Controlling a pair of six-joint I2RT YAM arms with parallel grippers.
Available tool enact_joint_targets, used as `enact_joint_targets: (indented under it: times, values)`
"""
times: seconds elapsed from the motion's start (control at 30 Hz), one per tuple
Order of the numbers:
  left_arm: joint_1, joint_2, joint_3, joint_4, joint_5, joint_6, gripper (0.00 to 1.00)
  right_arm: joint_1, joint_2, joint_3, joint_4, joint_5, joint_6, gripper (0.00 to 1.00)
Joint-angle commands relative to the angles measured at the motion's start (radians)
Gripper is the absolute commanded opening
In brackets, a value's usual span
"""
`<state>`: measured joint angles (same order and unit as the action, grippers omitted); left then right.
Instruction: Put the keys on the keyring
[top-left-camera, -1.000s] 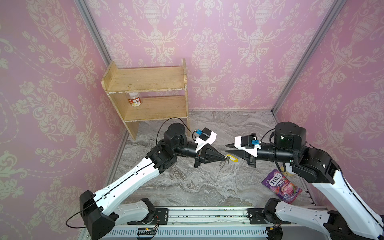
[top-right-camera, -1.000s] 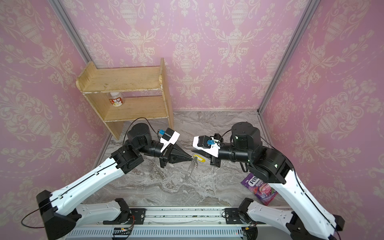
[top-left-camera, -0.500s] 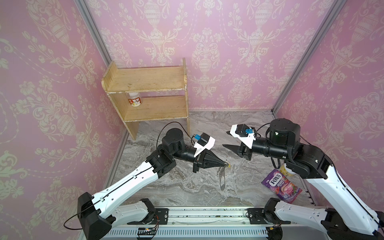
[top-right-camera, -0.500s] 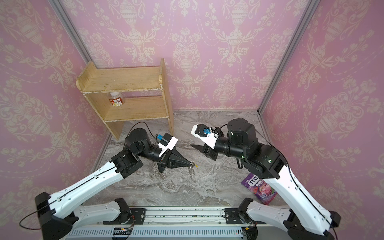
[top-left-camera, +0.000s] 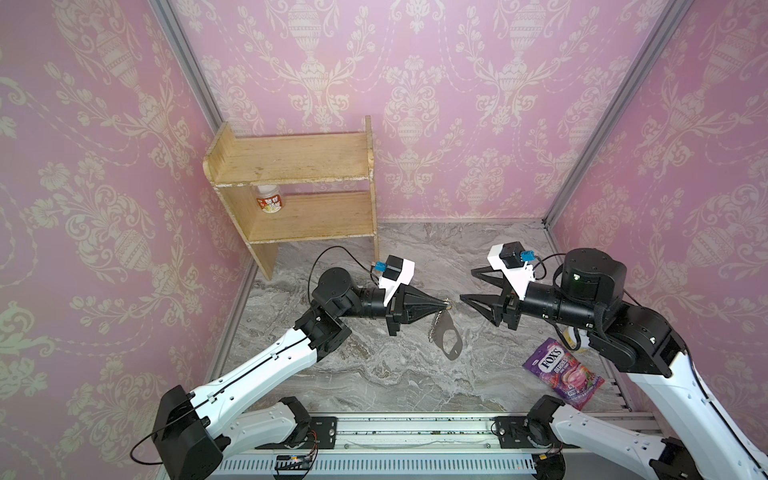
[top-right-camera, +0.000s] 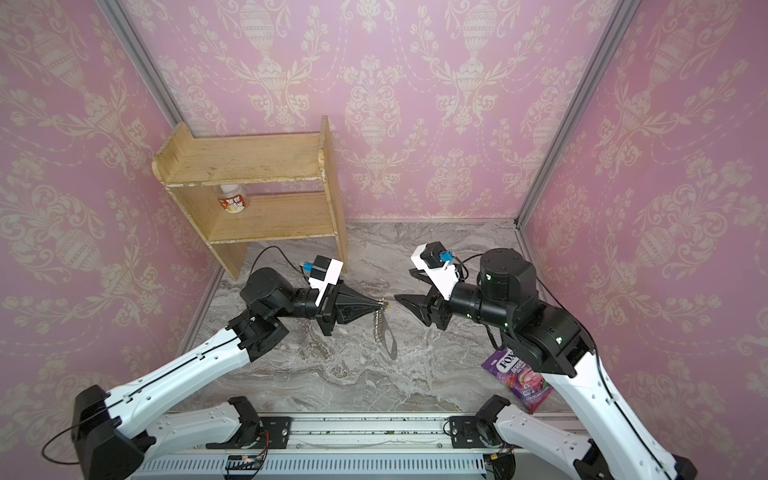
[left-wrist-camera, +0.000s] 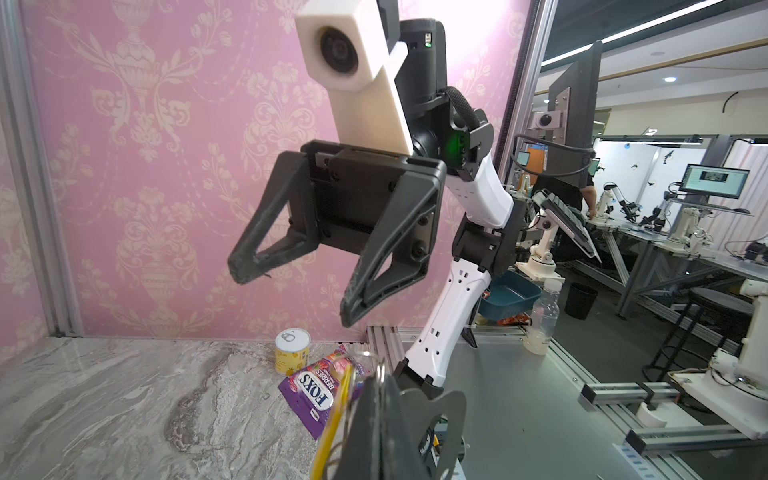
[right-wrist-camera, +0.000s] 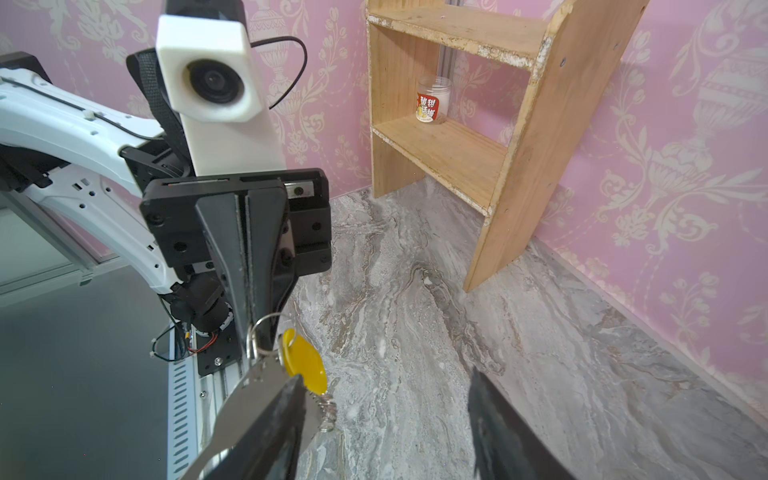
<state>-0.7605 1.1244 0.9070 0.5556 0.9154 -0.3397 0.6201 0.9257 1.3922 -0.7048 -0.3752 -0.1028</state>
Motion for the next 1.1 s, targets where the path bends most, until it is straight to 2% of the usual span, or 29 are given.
enact_joint_targets:
  times: [0.0,0.13,0.33,0.67,0.77,1.07]
  values:
    - [0.005,-0.037,-0.024,0.101,-0.091,-0.001,0.00,-0.023,-0.016,-0.033,0.059,-0.086,0.142,0.64]
    - [0.000,-0.040,-0.049,0.118,-0.126,0.038,0.00,-0.026,-0.039,-0.066,0.109,-0.092,0.167,0.63]
    - [-0.011,-0.040,-0.065,0.127,-0.159,0.079,0.00,-0.028,-0.038,-0.074,0.148,-0.183,0.153,0.53]
    - [-0.015,-0.025,-0.049,0.135,-0.129,0.093,0.00,-0.024,-0.025,-0.098,0.137,-0.288,-0.001,0.33]
    - [-0.020,-0.023,-0.048,0.128,-0.127,0.105,0.00,-0.012,-0.022,-0.109,0.154,-0.278,-0.027,0.32]
    - [-0.027,-0.009,-0.029,0.115,-0.112,0.118,0.00,0.023,-0.012,-0.119,0.178,-0.241,-0.064,0.21]
